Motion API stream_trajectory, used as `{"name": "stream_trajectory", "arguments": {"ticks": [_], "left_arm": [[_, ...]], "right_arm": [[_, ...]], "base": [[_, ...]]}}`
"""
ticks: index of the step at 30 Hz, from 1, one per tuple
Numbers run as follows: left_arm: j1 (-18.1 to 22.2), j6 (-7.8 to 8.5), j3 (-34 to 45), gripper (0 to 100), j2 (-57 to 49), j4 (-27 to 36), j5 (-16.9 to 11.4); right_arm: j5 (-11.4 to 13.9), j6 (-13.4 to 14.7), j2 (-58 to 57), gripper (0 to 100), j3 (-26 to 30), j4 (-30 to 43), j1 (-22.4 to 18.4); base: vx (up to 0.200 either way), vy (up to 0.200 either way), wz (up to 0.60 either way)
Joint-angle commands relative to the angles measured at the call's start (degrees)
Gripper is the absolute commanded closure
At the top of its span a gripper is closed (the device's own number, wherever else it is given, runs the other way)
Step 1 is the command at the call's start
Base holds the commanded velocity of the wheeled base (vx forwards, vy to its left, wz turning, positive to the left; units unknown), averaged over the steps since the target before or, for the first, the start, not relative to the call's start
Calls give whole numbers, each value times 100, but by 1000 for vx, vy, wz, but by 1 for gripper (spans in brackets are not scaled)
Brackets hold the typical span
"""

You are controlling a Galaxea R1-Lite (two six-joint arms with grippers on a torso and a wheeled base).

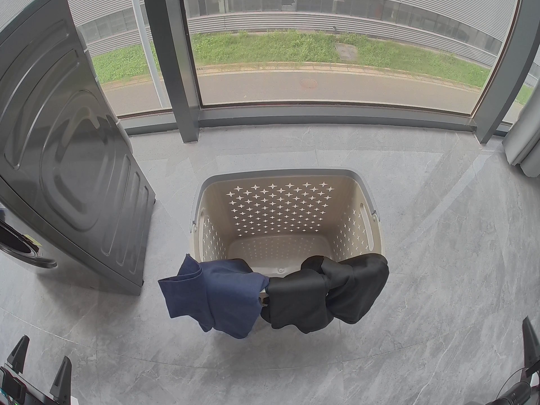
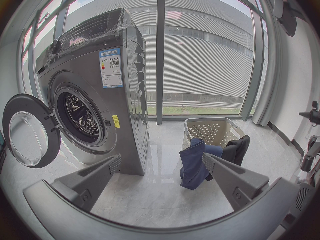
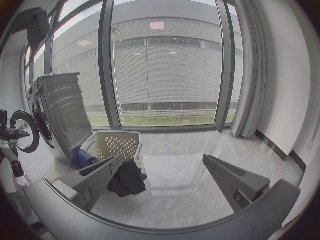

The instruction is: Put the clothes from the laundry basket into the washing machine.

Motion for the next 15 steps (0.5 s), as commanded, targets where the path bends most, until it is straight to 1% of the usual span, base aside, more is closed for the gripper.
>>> {"name": "stream_trajectory", "arguments": {"ticks": [1, 3, 4, 6, 8, 9, 10, 11, 13, 15], "left_arm": [[1, 3, 101, 0, -88, -4, 1], [1, -6, 101, 0, -88, -4, 1], [1, -6, 101, 0, -88, -4, 1], [1, 3, 101, 0, -88, -4, 1], [1, 3, 101, 0, -88, -4, 1], [1, -6, 101, 0, -88, -4, 1], [1, -6, 101, 0, -88, -4, 1], [1, 3, 101, 0, -88, -4, 1], [1, 3, 101, 0, -88, -4, 1], [1, -6, 101, 0, -88, -4, 1]], "right_arm": [[125, 62, 1313, 0, -62, -186, 104], [177, 158, 1761, 0, 61, -283, 174], [186, 325, 2245, 0, 78, -476, 253], [204, 501, 2930, 0, 26, -758, 358], [212, 606, 3616, 0, -53, -1232, 473], [204, 633, 3967, 0, -80, -1549, 508], [204, 633, 4073, 0, -80, -1637, 517], [204, 633, 4627, 0, -89, -2146, 596], [195, 633, 5092, 0, -89, -2577, 692], [177, 668, 5690, 0, -89, -3043, 912]], "base": [[0, 0, 0], [0, 0, 0], [0, 0, 0], [0, 0, 0], [0, 0, 0], [0, 0, 0], [0, 0, 0], [0, 0, 0], [0, 0, 0], [0, 0, 0]]}}
